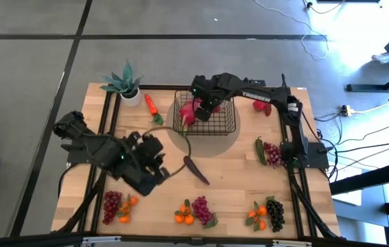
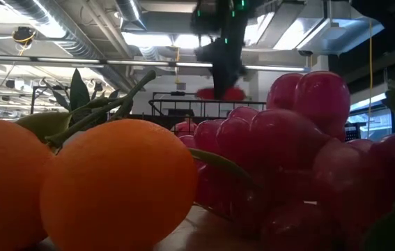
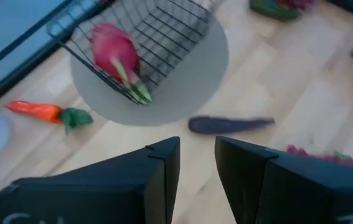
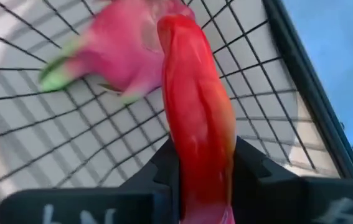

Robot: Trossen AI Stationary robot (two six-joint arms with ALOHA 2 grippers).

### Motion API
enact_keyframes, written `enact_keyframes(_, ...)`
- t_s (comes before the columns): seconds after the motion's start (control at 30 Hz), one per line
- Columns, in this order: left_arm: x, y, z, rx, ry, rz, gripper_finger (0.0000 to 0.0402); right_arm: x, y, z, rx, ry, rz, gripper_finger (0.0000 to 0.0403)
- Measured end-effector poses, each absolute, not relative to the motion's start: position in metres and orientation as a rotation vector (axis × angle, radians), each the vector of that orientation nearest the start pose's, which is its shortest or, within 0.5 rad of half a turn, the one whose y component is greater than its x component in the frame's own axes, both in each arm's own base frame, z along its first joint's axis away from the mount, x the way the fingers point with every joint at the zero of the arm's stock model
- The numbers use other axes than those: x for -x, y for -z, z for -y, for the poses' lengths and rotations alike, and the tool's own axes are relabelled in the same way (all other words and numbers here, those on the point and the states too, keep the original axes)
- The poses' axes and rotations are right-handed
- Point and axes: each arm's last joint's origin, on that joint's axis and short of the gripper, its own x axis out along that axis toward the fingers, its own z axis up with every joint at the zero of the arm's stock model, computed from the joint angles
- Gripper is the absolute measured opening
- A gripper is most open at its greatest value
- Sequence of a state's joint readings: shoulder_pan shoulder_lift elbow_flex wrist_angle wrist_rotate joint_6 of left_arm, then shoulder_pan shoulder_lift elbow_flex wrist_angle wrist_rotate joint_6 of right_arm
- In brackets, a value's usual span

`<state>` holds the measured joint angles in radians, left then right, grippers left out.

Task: Build produce basket
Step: Put the red chili pepper into the black wire basket, then put the purple eggplant into the black wire basket

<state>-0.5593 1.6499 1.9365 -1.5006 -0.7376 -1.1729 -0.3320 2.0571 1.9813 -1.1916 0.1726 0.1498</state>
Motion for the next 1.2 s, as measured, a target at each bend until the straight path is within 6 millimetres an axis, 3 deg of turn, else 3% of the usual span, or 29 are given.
enact_keyframes(0.2,-0.253,-0.423,0.099,0.377,-0.756,-0.659,0.0090,-0.384,-0.242,0.170,-0.186,0.426,-1.312,0.0072)
enact_keyframes(0.43,-0.257,-0.428,0.062,0.384,-0.866,-0.648,0.0090,-0.377,-0.212,0.186,-0.094,0.379,-1.323,0.0072)
enact_keyframes(0.63,-0.260,-0.429,0.041,0.413,-0.922,-0.658,0.0090,-0.376,-0.208,0.187,-0.088,0.366,-1.317,0.0072)
enact_keyframes(0.87,-0.263,-0.428,0.030,0.430,-0.958,-0.657,0.0090,-0.376,-0.208,0.187,-0.096,0.351,-1.314,0.0073)
enact_keyframes(1.07,-0.263,-0.428,0.027,0.437,-0.971,-0.654,0.0090,-0.378,-0.209,0.189,-0.051,0.325,-1.300,0.0133)
enact_keyframes(1.2,-0.263,-0.428,0.025,0.440,-0.979,-0.652,0.0090,-0.378,-0.209,0.190,-0.050,0.329,-1.292,0.0152)
